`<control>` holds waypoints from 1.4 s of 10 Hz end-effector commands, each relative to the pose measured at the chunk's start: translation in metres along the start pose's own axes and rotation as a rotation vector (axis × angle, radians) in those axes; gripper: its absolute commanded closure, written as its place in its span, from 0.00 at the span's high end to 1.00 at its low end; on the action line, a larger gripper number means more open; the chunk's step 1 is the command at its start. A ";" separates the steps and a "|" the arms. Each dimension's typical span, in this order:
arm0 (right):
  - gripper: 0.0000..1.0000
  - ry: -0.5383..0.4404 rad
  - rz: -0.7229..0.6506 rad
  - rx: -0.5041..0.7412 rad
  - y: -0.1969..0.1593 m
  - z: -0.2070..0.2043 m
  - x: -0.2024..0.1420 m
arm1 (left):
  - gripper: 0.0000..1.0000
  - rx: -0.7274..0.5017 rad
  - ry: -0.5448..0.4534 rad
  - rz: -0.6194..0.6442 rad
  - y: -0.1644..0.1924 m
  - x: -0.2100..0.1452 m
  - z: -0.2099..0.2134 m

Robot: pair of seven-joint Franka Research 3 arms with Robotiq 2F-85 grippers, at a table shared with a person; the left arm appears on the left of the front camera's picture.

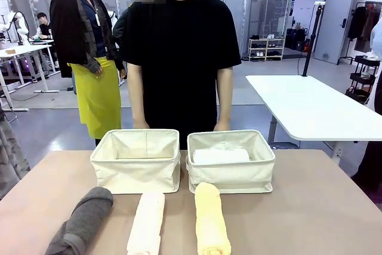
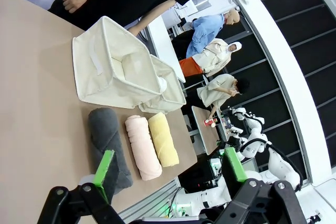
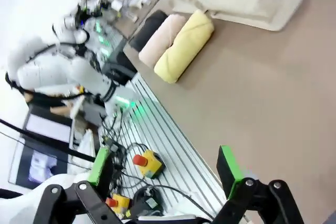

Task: Divide the towels into two baskets.
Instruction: Pick up one hotel-folded towel from the bottom of the table and place it in the Fabric basket indicated by the person.

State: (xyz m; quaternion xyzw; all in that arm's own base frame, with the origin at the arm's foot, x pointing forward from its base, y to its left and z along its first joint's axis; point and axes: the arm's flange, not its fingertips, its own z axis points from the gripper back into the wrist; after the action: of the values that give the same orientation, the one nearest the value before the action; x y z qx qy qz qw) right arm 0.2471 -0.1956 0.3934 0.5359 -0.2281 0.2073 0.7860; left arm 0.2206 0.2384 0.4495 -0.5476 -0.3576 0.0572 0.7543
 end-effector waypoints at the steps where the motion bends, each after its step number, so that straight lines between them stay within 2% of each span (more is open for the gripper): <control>1: 1.00 -0.062 -0.062 0.035 -0.020 0.001 0.000 | 1.00 -0.024 -0.012 -0.025 0.000 0.000 0.003; 2: 1.00 -0.088 -0.108 0.030 -0.027 0.002 -0.005 | 1.00 -0.024 -0.012 -0.025 0.000 0.000 0.003; 3: 1.00 -0.038 -0.057 0.011 -0.014 0.004 -0.013 | 1.00 -0.024 -0.012 -0.025 0.000 0.000 0.003; 14: 1.00 -0.038 -0.057 0.011 -0.014 0.004 -0.013 | 1.00 -0.024 -0.012 -0.025 0.000 0.000 0.003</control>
State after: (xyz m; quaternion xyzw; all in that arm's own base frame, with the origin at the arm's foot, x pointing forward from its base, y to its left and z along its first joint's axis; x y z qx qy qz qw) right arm 0.2484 -0.2054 0.3743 0.5512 -0.2201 0.1651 0.7877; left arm 0.2205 0.2384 0.4494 -0.5476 -0.3577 0.0573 0.7543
